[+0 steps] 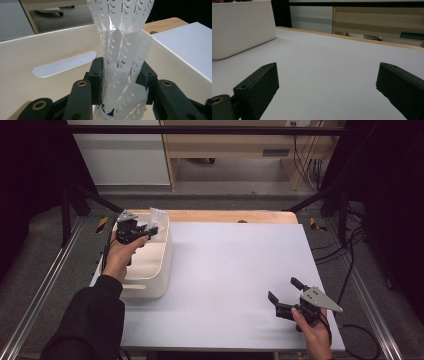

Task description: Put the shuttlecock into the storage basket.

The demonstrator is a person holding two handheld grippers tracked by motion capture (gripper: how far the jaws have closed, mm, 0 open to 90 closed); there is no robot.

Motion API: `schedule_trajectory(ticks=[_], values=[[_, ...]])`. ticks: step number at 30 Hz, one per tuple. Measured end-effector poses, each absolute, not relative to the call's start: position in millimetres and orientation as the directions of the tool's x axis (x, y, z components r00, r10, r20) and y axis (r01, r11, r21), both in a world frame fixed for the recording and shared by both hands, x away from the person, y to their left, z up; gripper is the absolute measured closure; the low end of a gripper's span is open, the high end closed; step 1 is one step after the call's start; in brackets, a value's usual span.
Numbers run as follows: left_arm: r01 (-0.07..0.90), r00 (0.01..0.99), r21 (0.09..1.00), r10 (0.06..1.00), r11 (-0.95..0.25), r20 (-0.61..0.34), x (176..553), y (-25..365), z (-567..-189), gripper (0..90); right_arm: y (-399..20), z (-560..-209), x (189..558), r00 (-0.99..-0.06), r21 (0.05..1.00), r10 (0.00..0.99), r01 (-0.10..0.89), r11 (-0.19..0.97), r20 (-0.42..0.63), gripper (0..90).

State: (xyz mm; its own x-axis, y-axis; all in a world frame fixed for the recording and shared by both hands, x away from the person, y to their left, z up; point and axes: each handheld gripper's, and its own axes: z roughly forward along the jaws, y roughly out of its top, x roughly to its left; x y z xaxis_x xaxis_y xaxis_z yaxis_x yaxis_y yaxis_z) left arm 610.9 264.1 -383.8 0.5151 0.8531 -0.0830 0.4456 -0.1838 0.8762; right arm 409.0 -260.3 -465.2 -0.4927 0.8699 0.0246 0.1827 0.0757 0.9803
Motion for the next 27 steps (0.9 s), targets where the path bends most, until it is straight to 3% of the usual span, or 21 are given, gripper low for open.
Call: schedule_trajectory(ticks=[27], values=[[0.445,0.524,0.876,0.847,-0.188,-0.084,614.7,261.6,-388.7,57.1,-259.6,-465.9,409.4,-0.493,0.979,0.87,0.186,0.081,0.022,4.6]])
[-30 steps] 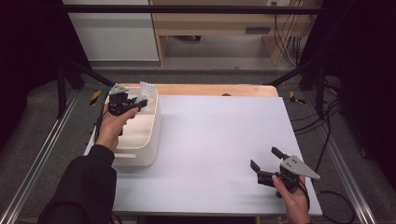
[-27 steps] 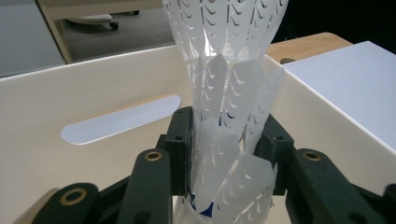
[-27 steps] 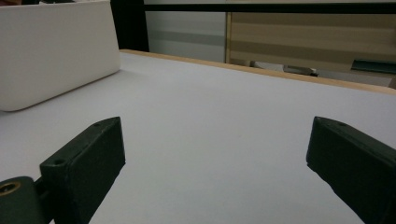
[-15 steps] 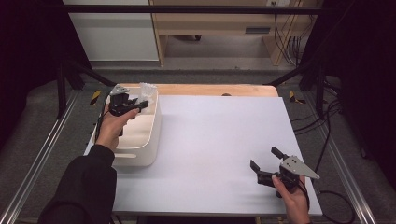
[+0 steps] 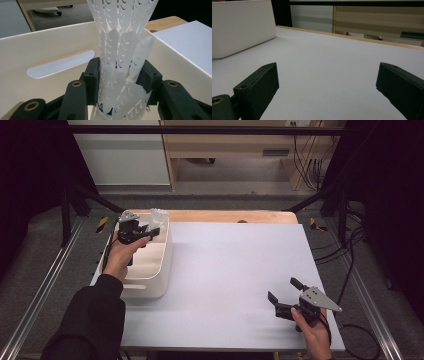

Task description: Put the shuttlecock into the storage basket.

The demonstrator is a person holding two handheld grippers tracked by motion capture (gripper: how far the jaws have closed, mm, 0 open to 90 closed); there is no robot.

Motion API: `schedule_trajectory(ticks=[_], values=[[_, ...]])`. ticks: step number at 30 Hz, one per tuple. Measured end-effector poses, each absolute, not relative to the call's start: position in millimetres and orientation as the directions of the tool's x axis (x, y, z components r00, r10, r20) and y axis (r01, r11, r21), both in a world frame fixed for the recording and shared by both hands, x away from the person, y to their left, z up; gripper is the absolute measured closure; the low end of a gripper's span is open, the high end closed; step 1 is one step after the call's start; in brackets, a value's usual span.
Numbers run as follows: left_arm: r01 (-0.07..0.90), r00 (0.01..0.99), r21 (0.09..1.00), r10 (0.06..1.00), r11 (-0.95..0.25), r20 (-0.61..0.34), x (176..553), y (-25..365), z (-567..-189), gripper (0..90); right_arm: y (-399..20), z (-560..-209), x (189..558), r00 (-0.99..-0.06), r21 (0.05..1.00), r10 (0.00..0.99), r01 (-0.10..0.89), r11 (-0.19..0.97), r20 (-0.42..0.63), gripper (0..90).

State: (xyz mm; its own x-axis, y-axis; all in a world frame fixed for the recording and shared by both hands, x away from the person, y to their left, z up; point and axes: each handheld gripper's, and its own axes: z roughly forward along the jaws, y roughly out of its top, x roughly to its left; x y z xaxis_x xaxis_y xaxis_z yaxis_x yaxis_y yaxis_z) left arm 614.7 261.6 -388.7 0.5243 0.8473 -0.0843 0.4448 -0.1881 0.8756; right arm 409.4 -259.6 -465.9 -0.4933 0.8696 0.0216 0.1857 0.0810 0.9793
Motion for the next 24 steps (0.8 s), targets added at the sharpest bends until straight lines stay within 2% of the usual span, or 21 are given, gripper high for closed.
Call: schedule_trajectory(ticks=[15,24], values=[[0.437,0.534,0.877,0.842,-0.199,-0.075,619.0,259.2,-390.2,55.2,-259.5,-466.6,409.9,-0.494,0.978,0.869,0.191,0.081,0.025,4.6],[0.436,0.538,0.88,0.838,-0.185,-0.09,620.4,258.9,-391.8,50.6,-258.9,-467.1,410.1,-0.497,0.977,0.867,0.197,0.078,0.031,4.6]])
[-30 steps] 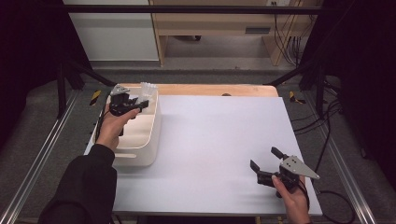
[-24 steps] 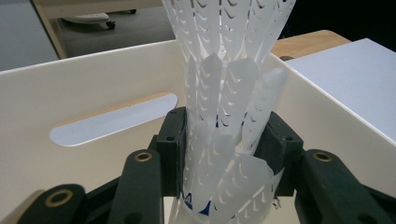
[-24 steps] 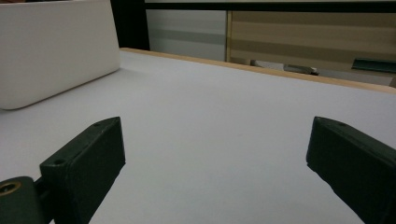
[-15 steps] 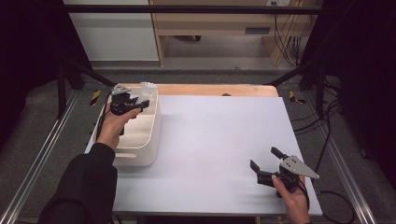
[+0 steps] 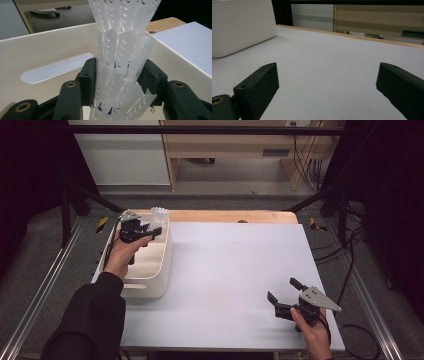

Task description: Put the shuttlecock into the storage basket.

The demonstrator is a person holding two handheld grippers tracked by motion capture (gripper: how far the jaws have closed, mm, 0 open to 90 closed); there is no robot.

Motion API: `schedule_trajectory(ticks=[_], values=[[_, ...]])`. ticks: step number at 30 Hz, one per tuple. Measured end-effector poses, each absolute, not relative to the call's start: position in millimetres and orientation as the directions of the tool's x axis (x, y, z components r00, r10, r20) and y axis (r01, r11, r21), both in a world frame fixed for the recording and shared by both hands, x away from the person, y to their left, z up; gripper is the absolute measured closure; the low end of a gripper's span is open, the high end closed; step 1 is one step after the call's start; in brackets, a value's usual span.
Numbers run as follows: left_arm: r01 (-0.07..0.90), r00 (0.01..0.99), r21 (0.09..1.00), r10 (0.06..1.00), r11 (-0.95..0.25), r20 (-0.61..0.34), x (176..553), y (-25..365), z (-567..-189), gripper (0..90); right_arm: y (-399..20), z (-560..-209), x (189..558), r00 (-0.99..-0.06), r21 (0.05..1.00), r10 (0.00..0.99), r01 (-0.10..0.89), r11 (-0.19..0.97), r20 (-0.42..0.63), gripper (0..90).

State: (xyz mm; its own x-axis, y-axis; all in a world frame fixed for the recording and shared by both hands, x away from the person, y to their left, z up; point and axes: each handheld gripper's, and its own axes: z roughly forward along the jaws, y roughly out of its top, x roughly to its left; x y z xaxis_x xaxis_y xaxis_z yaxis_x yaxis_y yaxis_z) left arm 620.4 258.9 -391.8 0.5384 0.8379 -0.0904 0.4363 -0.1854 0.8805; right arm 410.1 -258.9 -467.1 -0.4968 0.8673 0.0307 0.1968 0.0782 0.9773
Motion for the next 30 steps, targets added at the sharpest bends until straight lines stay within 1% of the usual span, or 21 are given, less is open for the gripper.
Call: schedule_trajectory(ticks=[2,4,8,16,23,30], values=[[0.436,0.539,0.881,0.837,-0.182,-0.093,621,258,-393,47.3,-259,-467,410,-0.497,0.977,0.867,0.198,0.078,0.032,4.6],[0.435,0.533,0.885,0.84,-0.168,-0.102,622,258,-393,41.8,-259,-467,410,-0.499,0.977,0.866,0.196,0.081,0.028,4.6],[0.431,0.528,0.887,0.844,-0.167,-0.097,622,259,-393,35.8,-259,-467,410,-0.499,0.977,0.866,0.196,0.081,0.028,4.5],[0.429,0.52,0.889,0.848,-0.158,-0.1,621,259,-392,28.6,-259,-467,410,-0.498,0.977,0.866,0.199,0.077,0.033,4.5],[0.405,0.522,0.901,0.848,-0.157,-0.087,618,258,-387,25.1,-259,-467,410,-0.5,0.977,0.866,0.199,0.082,0.03,4.5],[0.381,0.524,0.914,0.847,-0.138,-0.091,615,258,-381,19.3,-258,-467,410,-0.499,0.977,0.866,0.199,0.082,0.029,4.5]])
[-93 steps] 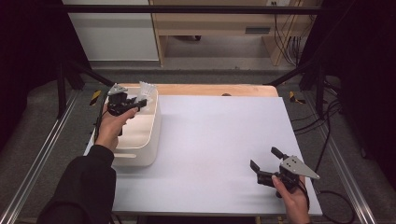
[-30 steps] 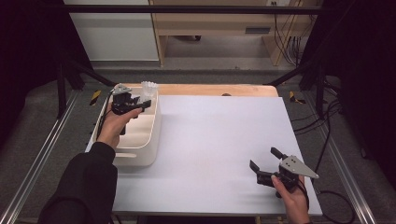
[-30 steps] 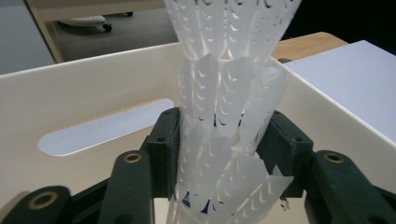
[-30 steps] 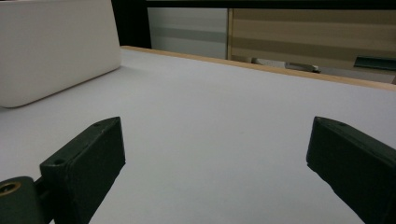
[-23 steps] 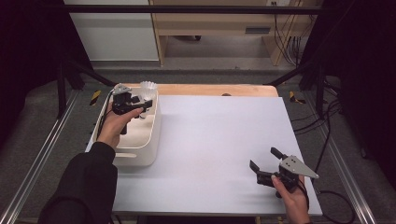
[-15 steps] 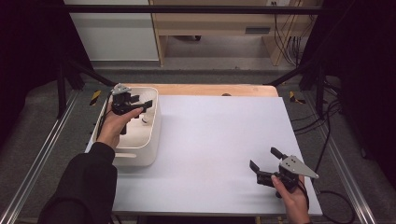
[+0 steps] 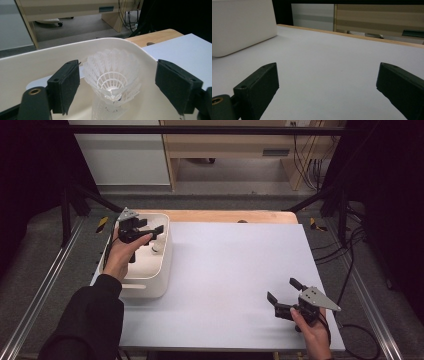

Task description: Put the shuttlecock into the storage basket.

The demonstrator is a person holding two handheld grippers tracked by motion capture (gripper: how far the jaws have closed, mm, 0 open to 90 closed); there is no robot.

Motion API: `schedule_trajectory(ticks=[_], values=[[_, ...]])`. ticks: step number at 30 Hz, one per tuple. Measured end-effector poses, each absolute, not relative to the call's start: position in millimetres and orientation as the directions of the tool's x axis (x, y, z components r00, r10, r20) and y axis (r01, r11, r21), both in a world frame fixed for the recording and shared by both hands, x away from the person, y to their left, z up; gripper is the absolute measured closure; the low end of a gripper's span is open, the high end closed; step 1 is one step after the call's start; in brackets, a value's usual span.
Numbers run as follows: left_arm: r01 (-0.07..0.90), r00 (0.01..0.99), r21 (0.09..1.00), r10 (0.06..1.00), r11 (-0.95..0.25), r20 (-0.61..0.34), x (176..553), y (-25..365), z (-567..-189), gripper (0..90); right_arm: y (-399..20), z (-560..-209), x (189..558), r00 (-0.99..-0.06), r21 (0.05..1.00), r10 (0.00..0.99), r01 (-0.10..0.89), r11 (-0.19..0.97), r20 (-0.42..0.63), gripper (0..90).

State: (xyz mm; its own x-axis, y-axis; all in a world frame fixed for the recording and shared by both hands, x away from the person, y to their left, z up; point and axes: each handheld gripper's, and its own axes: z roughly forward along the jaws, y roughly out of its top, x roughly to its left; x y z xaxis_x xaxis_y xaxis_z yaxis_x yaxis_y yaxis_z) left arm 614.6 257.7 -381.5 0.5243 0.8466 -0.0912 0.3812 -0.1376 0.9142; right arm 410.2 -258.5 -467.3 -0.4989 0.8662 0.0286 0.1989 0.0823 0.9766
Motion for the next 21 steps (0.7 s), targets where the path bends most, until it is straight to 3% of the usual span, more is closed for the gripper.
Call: schedule_trajectory(ticks=[9,21], values=[[0.332,0.54,0.935,0.838,-0.122,-0.082,606,253,-371,10.2,-258,-467,410,-0.499,0.977,0.866,0.197,0.08,0.03,4.5],[0.302,0.537,0.951,0.836,-0.066,-0.113,598,255,-362,7.1,-258,-467,409,-0.5,0.977,0.866,0.195,0.085,0.025,4.4]])
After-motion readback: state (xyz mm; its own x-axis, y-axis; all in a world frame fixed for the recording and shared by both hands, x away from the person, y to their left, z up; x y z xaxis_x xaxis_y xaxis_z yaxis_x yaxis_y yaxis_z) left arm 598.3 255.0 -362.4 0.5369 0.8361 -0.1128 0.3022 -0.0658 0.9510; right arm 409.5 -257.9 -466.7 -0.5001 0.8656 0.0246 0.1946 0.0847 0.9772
